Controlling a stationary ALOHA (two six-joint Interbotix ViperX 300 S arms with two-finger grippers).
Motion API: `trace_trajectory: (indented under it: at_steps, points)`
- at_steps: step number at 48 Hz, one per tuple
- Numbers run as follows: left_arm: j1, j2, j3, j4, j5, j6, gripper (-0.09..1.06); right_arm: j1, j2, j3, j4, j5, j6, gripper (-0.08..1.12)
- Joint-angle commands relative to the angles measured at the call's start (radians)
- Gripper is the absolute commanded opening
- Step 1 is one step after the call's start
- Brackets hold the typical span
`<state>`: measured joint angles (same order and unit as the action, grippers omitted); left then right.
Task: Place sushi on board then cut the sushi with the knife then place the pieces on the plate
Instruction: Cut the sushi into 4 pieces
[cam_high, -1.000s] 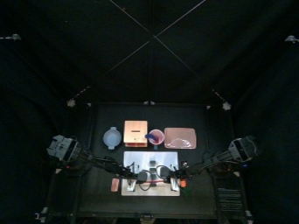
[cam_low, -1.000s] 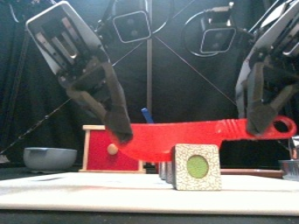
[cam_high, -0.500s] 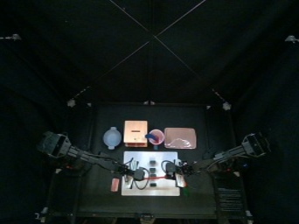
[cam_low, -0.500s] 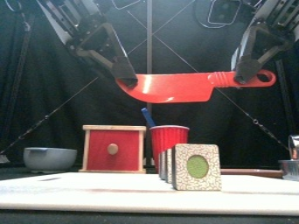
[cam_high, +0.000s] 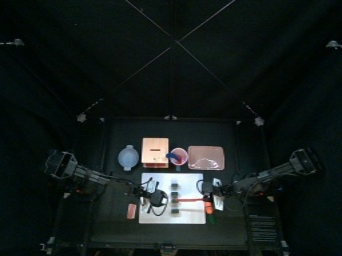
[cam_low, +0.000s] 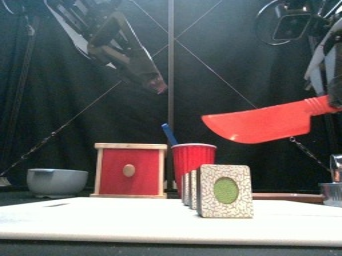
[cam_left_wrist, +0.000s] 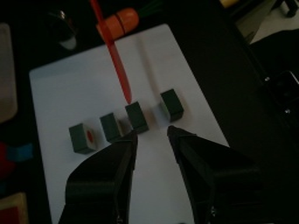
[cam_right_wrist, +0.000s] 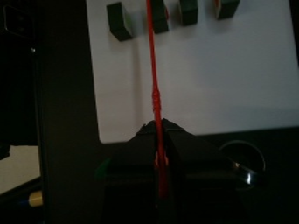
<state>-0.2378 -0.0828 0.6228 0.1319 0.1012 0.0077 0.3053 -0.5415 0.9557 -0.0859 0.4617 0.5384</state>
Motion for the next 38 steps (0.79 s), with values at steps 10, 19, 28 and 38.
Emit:
trace_trajectory:
  at_steps: [10, 19, 28, 38]
  points:
    - [0.061, -0.069, 0.095, 0.054, -0.310, -0.005, 0.74, -0.017, -0.112, 0.043, 0.098, 0.138, 0.003, 0.35]
    - [0.123, -0.077, 0.189, 0.028, -0.558, -0.003, 0.74, -0.057, -0.140, 0.061, 0.109, 0.230, 0.009, 0.35]
    - [0.137, -0.077, 0.241, -0.011, -0.661, -0.002, 0.74, -0.084, -0.164, 0.092, 0.133, 0.272, 0.011, 0.36]
    - [0.137, -0.069, 0.252, -0.037, -0.661, -0.003, 0.74, -0.127, -0.193, 0.137, 0.152, 0.275, 0.011, 0.37]
